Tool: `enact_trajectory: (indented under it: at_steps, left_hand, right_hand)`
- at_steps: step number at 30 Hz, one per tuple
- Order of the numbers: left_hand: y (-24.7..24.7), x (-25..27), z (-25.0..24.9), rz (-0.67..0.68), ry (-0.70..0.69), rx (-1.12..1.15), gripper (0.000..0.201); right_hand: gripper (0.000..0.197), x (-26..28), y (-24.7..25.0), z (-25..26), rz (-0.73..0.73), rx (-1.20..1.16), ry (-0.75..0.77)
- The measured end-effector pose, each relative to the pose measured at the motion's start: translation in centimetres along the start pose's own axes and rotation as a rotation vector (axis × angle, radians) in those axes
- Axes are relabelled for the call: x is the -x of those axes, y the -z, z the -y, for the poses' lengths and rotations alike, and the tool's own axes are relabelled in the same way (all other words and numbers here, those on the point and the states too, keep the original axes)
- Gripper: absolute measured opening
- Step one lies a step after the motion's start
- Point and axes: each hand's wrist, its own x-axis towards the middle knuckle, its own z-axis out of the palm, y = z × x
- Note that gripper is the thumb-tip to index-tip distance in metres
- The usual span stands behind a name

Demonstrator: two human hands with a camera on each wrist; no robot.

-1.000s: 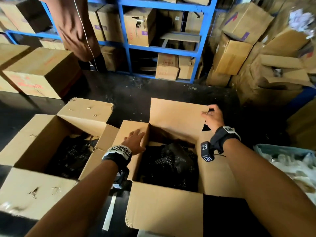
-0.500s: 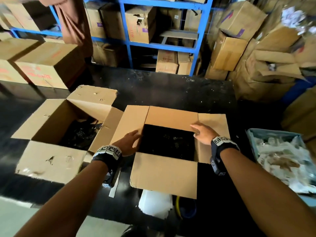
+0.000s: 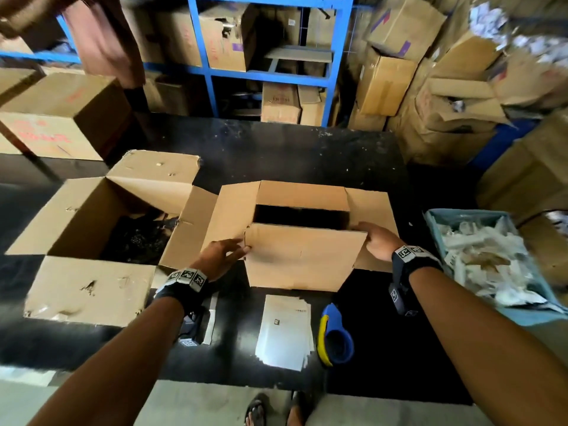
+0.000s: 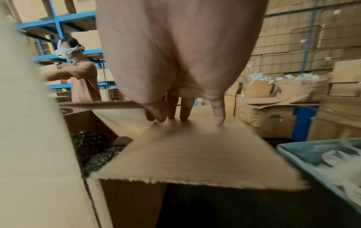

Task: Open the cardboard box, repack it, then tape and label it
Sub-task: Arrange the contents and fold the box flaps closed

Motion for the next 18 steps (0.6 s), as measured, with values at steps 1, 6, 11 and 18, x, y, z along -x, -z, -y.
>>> enact_trajectory:
  at_steps: [1, 6, 11, 18]
  left_hand:
    - [-0.1, -0.4, -0.2, -0.055, 0.038, 0.029, 0.066]
    - [-1.3, -2.4, -2.3, -0.244, 0.215, -0.062, 0.054]
    - [-1.9, -4.0, -2.8, -0.183, 0.496, -0.205, 0.107]
    - [0.0, -4.0, -2.5, -0.197, 0.693, -0.181, 0.144]
  right_hand:
    - [0.051, 0.6, 0.0, -0.3, -0.008, -0.021, -0.036]
    - [0.054, 2.5, -0.6, -2.9, -0.069, -0.067, -0.247]
    - [0.069, 4.3, 1.4, -3.7, -0.165, -0.267, -0.462]
    - [0.036, 5.1, 6.2, 1.1, -0.404, -0.816, -0.234]
